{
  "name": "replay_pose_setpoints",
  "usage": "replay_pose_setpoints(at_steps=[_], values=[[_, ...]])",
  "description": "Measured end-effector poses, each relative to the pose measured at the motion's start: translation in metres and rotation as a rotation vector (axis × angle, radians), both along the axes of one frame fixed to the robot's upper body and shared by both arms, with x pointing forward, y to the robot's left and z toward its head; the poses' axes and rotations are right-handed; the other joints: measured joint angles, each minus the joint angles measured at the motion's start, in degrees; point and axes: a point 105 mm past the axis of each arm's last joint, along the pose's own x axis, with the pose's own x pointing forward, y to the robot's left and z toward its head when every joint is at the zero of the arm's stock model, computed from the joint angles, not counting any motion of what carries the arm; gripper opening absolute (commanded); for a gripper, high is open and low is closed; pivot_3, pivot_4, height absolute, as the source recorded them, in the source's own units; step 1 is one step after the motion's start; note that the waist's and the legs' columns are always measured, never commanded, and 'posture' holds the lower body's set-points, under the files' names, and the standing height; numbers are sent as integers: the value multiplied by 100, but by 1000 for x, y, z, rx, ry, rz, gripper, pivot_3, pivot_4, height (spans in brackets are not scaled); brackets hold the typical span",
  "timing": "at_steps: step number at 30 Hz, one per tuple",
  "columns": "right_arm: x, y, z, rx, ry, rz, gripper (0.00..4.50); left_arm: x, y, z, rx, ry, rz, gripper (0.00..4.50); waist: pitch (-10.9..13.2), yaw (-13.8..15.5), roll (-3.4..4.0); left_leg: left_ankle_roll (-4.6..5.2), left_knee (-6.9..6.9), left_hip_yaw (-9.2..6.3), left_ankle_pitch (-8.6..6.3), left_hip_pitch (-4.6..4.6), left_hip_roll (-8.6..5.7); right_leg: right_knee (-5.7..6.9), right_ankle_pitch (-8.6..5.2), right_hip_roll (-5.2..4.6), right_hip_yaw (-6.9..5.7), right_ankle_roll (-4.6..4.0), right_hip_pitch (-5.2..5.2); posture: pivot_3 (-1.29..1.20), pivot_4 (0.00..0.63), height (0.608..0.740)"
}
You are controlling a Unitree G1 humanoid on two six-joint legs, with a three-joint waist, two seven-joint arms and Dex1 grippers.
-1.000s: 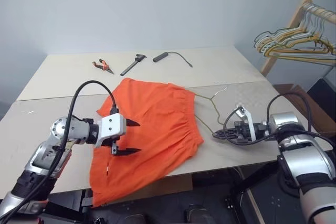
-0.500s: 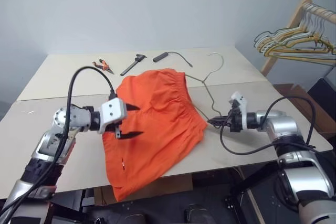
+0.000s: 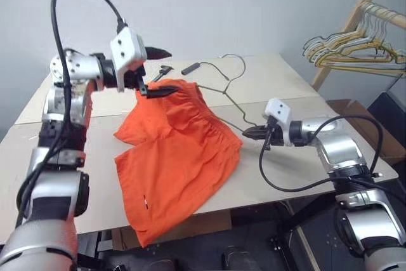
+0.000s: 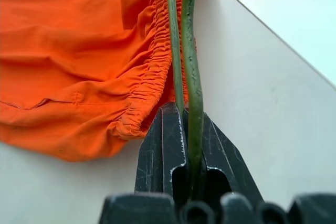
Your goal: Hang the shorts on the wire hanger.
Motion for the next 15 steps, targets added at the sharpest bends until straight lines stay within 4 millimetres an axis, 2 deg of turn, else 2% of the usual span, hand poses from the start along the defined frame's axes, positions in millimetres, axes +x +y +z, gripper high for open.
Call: replay_pose_setpoints(at_steps=[4, 7, 9, 15], values=[[-1, 9, 3, -22, -29, 24, 0, -3, 2, -20, 110, 124, -73, 4448, 0, -61, 0, 0, 1, 0, 0, -6, 1, 1, -1, 1, 0, 1, -5, -85, 0, 740], [-2, 12, 4, -48, -50, 34, 0, -8, 9, -32, 167, 198, -120, 4448, 0, -128, 0, 0, 11, -4, 0, -44, 2, 11, -1, 1, 0, 1, -39, -79, 0, 740], [-4, 16, 3, -65, -53, 46, 0, -10, 10, -33, 187, 216, -142, 4448, 0, -157, 0, 1, 48, -9, 0, -94, 3, 35, -1, 2, -1, 1, -87, -77, 0, 740], [-7, 23, 3, -107, -83, 83, 0, -8, 9, -37, 253, 235, -149, 4448, 0, -164, 0, 7, 61, -29, -3, -99, 2, 39, -2, -1, 1, 6, -86, -77, 0, 740]])
